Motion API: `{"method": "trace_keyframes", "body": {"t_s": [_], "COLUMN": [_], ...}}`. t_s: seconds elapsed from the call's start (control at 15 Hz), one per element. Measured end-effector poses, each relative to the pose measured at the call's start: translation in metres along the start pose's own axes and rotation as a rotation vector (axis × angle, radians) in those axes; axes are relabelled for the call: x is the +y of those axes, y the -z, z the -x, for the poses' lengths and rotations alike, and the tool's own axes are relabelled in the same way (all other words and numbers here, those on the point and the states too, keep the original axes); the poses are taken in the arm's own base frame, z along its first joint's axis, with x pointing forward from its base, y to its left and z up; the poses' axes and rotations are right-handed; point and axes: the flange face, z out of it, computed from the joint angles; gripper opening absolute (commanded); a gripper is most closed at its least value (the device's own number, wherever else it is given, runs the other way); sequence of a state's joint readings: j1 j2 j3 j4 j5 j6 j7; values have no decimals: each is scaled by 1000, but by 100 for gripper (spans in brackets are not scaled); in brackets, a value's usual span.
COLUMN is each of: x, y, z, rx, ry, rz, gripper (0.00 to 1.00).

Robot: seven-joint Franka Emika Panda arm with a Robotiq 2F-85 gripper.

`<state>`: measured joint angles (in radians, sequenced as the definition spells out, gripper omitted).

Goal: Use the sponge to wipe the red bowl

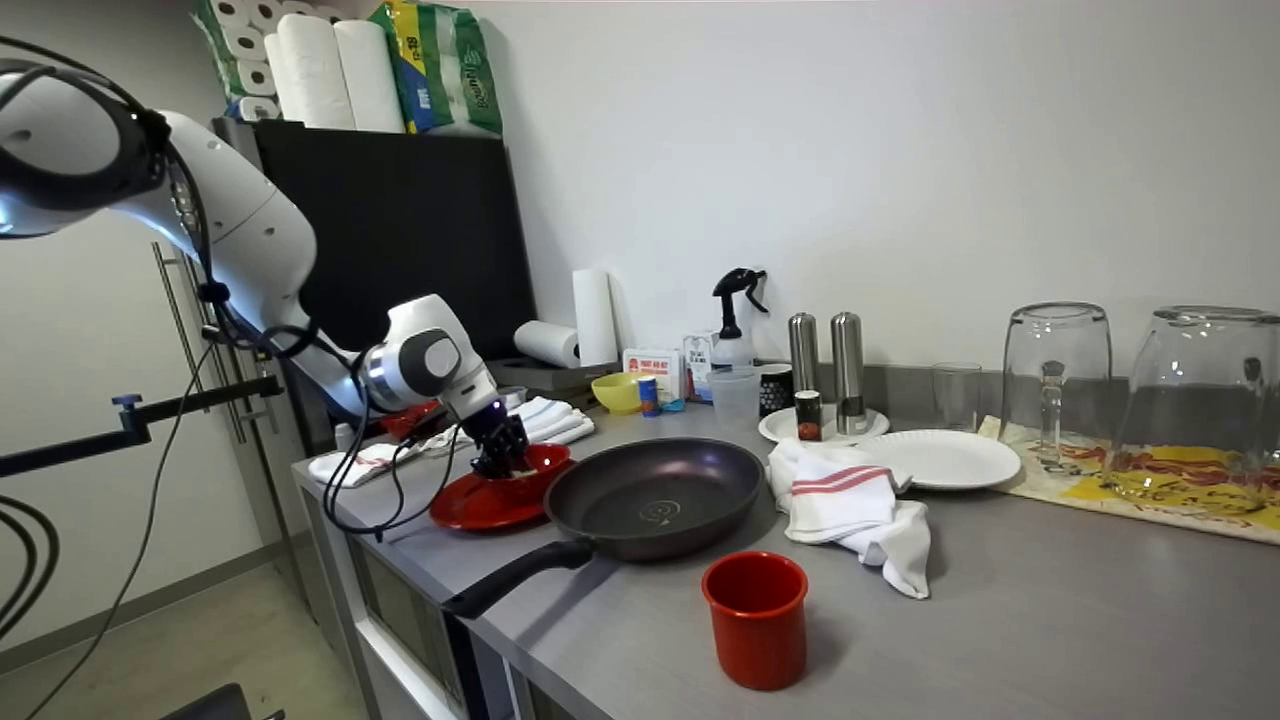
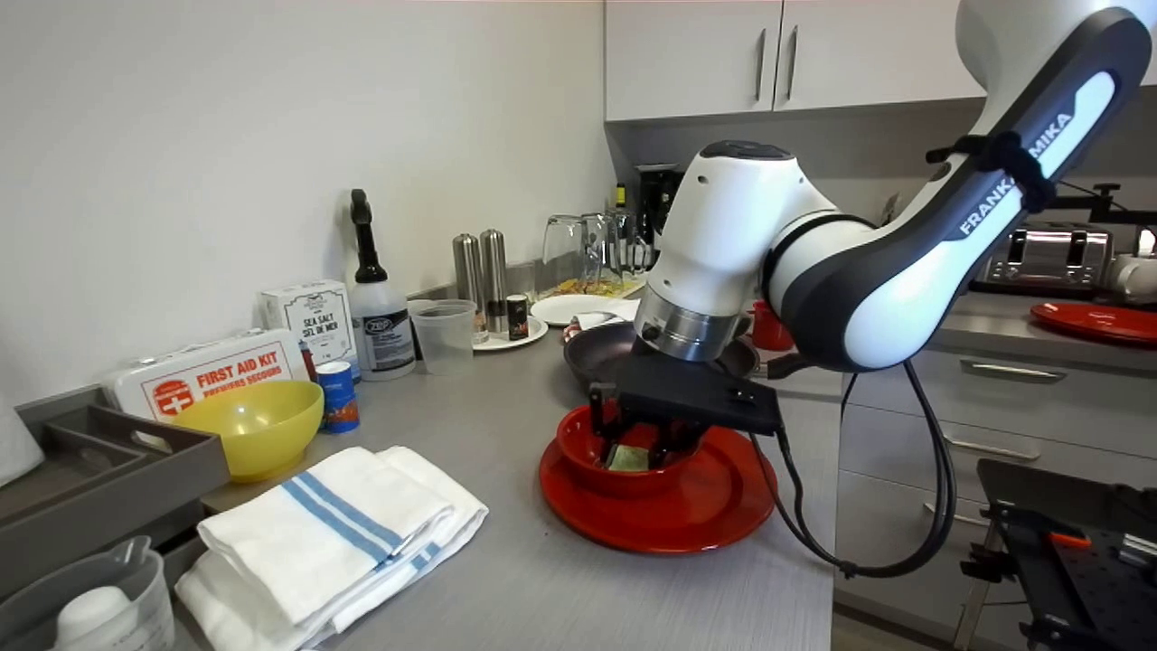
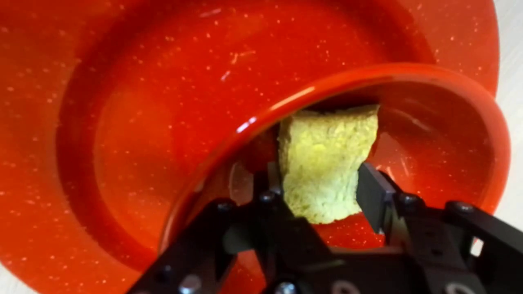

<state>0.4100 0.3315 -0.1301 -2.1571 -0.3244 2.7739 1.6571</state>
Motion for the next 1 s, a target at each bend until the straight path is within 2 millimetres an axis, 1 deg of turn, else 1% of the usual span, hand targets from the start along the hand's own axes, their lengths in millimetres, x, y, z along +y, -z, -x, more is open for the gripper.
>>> {"method": "trace_keyframes", "body": {"t_s": [0.4,0.73,1.0], "x": [2,5,5], "y": [12,16,25], "z": [-3,-6,-9], "rx": [-60,-122,-167], "ry": [9,24,42], "rz": [58,115,164], "gripper": [23,23,23]}}
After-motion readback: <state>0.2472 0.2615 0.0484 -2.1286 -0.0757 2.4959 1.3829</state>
